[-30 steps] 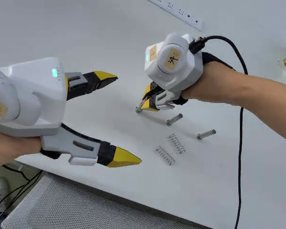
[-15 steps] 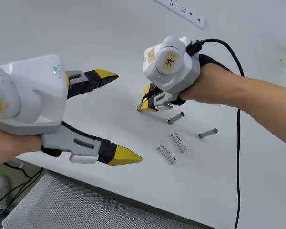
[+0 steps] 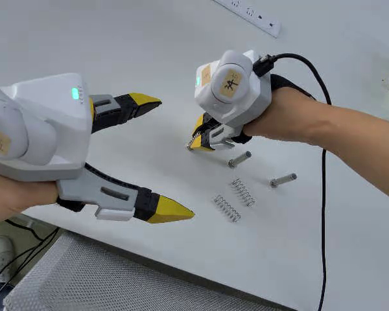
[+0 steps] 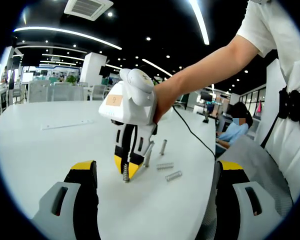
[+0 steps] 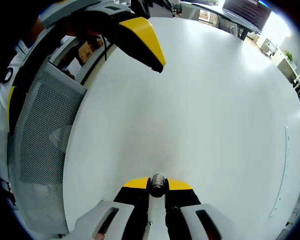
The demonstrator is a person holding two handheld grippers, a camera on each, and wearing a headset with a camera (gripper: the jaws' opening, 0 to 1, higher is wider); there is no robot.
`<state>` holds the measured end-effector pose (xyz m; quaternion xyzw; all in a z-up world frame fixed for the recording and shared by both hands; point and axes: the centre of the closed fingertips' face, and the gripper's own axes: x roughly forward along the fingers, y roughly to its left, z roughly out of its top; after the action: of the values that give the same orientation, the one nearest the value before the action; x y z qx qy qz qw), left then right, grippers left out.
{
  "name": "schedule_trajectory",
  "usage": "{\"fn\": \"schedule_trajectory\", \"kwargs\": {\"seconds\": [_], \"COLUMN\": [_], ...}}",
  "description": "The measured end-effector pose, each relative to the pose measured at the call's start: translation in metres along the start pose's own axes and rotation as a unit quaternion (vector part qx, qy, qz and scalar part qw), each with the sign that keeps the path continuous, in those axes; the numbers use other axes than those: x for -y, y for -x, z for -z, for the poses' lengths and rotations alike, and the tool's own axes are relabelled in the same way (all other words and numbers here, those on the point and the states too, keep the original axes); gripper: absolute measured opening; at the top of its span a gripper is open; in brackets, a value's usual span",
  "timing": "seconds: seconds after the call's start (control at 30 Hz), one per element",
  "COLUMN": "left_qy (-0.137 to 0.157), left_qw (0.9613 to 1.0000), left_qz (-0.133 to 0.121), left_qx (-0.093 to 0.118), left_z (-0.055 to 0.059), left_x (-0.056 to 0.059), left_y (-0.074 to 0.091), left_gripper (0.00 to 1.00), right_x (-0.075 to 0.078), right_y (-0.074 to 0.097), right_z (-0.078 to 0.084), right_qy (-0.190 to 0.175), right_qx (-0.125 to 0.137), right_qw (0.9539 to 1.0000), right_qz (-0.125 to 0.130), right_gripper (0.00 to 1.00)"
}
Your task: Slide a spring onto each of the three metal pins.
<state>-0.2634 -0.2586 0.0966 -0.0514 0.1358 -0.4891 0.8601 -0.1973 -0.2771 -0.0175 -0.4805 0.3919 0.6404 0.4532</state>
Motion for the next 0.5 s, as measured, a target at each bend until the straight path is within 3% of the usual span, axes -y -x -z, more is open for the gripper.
{"fn": "schedule_trajectory", "kwargs": {"seconds": [0.5], "left_qy": [-0.001], "left_qw": [1.0000], "left_qz": [-0.001], "left_qx": [-0.001], "left_z": [0.0000], "left_x": [0.0006], "left_y": [-0.0001], "left_gripper": [0.98], "right_x": [-0.0041], "right_y": [0.0048], "right_z": [-0.0018], "right_qy": [-0.006], "right_qx": [0.006], "right_qw": [1.0000], "right_qz": [0.004], "right_gripper": [0.13]}}
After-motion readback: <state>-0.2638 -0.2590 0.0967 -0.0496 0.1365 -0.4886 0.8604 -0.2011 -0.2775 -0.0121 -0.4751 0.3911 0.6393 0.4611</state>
